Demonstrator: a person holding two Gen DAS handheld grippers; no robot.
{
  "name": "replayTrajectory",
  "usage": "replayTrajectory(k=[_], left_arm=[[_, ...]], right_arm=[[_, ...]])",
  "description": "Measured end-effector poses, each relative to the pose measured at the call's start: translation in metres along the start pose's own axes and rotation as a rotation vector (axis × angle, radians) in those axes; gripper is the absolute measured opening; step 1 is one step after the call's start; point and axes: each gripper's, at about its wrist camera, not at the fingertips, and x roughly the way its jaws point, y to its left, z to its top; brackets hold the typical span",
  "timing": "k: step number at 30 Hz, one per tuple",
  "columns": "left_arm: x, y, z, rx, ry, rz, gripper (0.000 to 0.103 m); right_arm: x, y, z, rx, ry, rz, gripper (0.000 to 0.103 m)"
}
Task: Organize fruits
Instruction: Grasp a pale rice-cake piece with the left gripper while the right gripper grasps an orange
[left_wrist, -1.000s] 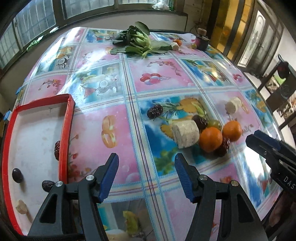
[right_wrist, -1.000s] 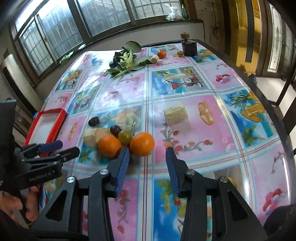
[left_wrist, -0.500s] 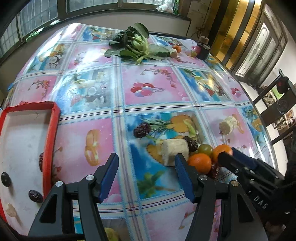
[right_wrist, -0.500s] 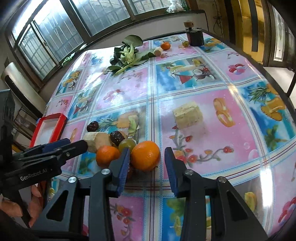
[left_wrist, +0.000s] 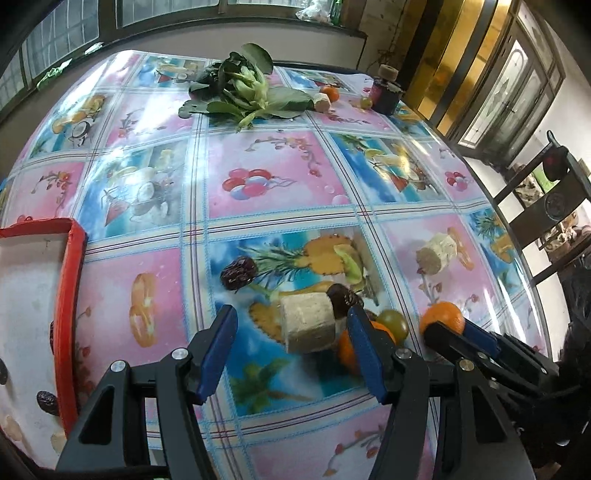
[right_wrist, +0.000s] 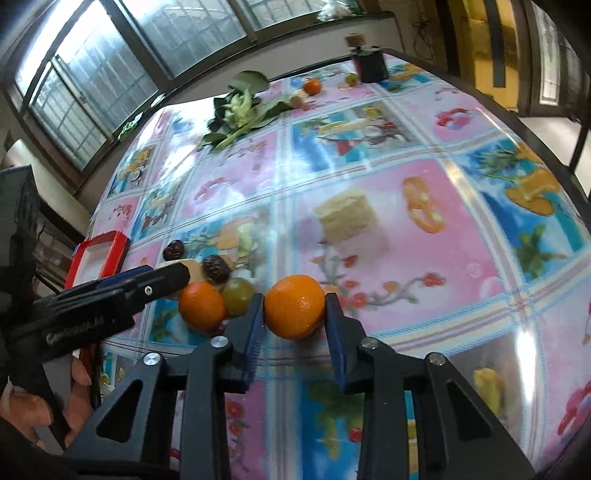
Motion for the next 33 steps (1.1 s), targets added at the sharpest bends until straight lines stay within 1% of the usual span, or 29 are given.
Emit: replayTrajectory(k=[2,5,8,9,11,13,16,18,21,31,33], left_arm=[[0.001,-0.001,0.001,0.002,0.0,-0.004,0.061],[0.003,0.001,0.001,-0.017,0.004,-0.022,0.056],[0.003,0.007,-0.001,-0.03,0.007,-0.041,0.043],[0.004,0.01,-0.002,-0.036,0.014,-0.057,0.037],[0.006,0.014,-0.003,-0.056,0.027,-0.076,0.034],[0.007,0.014,-0.003,-0.062,0.034,-0.09,0.028],[0.006,0.011,-0.005,-0.047,0.027,-0.078,0.027],[0.004,0.012,-0.006,-0.058,0.029,-0.092,0.027],[-0.001,0.014,-0.008,-0.056,0.018,-0.086,0.027],[-0.037,0.016,-0.015,-0.02,-0.043,-0.045,0.027],[-0.046,0.019,-0.018,-0.015,-0.058,-0.023,0.027]], right_arm=[[-0.004,-0.005,-0.001,0.012,-0.008,-0.008,0.034],[-0.012,-0.013,-0.002,0.031,-0.02,-0.013,0.033],[-0.017,-0.015,-0.002,0.031,-0.029,-0.02,0.033],[-0.019,-0.016,-0.002,0.031,-0.032,-0.02,0.033],[-0.021,-0.017,-0.003,0.033,-0.033,-0.021,0.033],[-0.021,-0.017,-0.004,0.037,-0.031,-0.02,0.033],[-0.021,-0.016,-0.005,0.038,-0.027,-0.019,0.033],[-0.022,-0.014,-0.005,0.033,-0.031,-0.016,0.033],[-0.024,-0.01,-0.005,0.031,-0.04,-0.012,0.034],[-0.026,0.016,-0.008,0.001,-0.045,0.01,0.034],[-0.027,0.025,-0.008,-0.013,-0.045,0.023,0.034]])
